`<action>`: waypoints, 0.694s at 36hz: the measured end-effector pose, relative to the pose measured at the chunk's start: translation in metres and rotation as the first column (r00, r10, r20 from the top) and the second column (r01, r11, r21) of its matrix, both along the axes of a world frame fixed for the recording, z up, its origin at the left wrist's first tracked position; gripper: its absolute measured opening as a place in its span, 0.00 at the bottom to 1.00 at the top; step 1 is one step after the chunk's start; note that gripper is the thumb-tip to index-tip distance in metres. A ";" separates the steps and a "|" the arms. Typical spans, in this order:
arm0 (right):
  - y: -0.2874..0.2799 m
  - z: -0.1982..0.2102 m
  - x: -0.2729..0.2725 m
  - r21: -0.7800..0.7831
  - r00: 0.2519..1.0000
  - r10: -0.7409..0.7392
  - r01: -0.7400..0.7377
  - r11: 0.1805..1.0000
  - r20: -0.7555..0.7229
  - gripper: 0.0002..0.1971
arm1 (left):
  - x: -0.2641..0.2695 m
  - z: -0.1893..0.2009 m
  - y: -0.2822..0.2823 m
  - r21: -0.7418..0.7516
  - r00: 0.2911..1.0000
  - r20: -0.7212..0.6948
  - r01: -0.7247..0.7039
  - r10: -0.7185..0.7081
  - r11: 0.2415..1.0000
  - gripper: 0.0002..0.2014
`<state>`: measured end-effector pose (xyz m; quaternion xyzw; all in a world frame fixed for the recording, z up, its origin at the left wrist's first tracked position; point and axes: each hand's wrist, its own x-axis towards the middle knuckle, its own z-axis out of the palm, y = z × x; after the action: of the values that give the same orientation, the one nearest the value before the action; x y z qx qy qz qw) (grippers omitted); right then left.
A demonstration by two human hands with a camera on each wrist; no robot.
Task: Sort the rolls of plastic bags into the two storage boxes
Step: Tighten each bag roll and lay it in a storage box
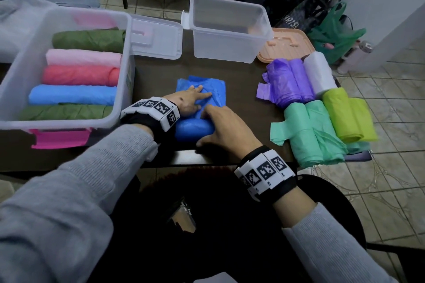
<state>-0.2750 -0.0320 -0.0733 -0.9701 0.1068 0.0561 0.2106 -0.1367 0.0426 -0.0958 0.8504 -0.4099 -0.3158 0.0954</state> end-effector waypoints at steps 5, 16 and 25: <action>-0.012 -0.004 0.008 0.134 0.999 -0.026 0.032 0.991 -0.041 0.27 | 0.000 0.007 0.003 -0.238 0.985 0.017 -0.165 0.173 0.957 0.25; -0.043 -0.001 0.037 0.285 0.973 0.099 -0.037 0.958 -0.207 0.20 | -0.016 0.026 0.030 -0.241 0.952 -0.042 -0.304 0.303 0.922 0.10; -0.031 -0.010 0.041 -0.032 0.997 -0.023 0.025 0.999 0.068 0.17 | -0.007 0.016 0.023 -0.169 0.919 -0.091 -0.395 0.384 0.903 0.13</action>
<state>-0.2344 -0.0632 -0.0830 -0.9735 0.1122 0.0191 0.1986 -0.1438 0.0660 -0.0799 0.8934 -0.2564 -0.2748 0.2461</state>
